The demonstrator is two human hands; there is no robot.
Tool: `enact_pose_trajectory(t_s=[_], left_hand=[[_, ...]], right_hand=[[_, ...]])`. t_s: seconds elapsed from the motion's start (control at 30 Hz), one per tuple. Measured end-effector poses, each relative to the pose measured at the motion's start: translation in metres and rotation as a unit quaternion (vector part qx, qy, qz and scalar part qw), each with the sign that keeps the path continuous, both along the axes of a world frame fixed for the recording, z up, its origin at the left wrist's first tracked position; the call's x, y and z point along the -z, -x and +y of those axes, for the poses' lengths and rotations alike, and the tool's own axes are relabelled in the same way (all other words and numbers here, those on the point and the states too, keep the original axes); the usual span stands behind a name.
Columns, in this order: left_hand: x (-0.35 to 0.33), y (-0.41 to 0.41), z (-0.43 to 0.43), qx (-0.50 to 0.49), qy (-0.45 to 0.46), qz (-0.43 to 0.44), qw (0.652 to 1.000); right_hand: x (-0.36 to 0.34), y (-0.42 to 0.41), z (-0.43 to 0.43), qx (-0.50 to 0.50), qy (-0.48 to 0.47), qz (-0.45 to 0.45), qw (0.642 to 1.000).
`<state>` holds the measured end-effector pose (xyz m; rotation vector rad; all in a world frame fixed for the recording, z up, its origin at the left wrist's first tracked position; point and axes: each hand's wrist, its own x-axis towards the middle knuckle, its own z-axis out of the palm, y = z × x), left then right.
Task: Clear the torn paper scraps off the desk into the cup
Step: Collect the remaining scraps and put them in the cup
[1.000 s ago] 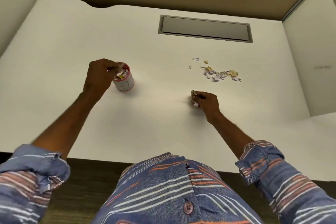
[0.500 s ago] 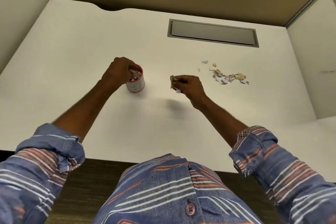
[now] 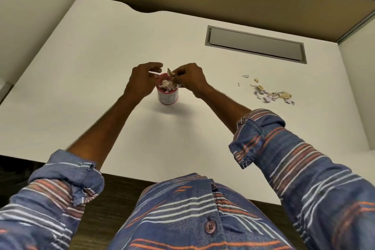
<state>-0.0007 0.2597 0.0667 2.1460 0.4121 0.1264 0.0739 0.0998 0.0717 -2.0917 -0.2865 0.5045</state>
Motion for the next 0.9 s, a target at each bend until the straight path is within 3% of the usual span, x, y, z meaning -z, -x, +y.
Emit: enact_pose_trajectory(t_s=[0.2, 0.43, 0.6, 0.77, 0.9], left_hand=[[0.002, 0.003, 0.001, 0.057, -0.060, 0.019, 0.996], [0.007, -0.003, 0.005, 0.038, -0.067, 0.036, 0.996], [0.002, -0.002, 0.000, 0.044, -0.082, 0.032, 0.995], [-0.008, -0.002, -0.007, 0.070, -0.083, 0.062, 0.992], [-0.006, -0.010, -0.017, 0.115, -0.141, 0.089, 0.979]], right_hand=[[-0.003, -0.002, 0.024, -0.043, 0.085, -0.022, 0.995], [-0.010, -0.007, 0.029, -0.034, 0.101, 0.035, 0.994], [-0.014, -0.008, 0.024, 0.003, 0.073, 0.016, 0.997], [-0.008, -0.009, 0.002, 0.056, -0.020, -0.001, 0.998], [0.005, -0.008, -0.027, 0.098, -0.058, 0.021, 0.993]])
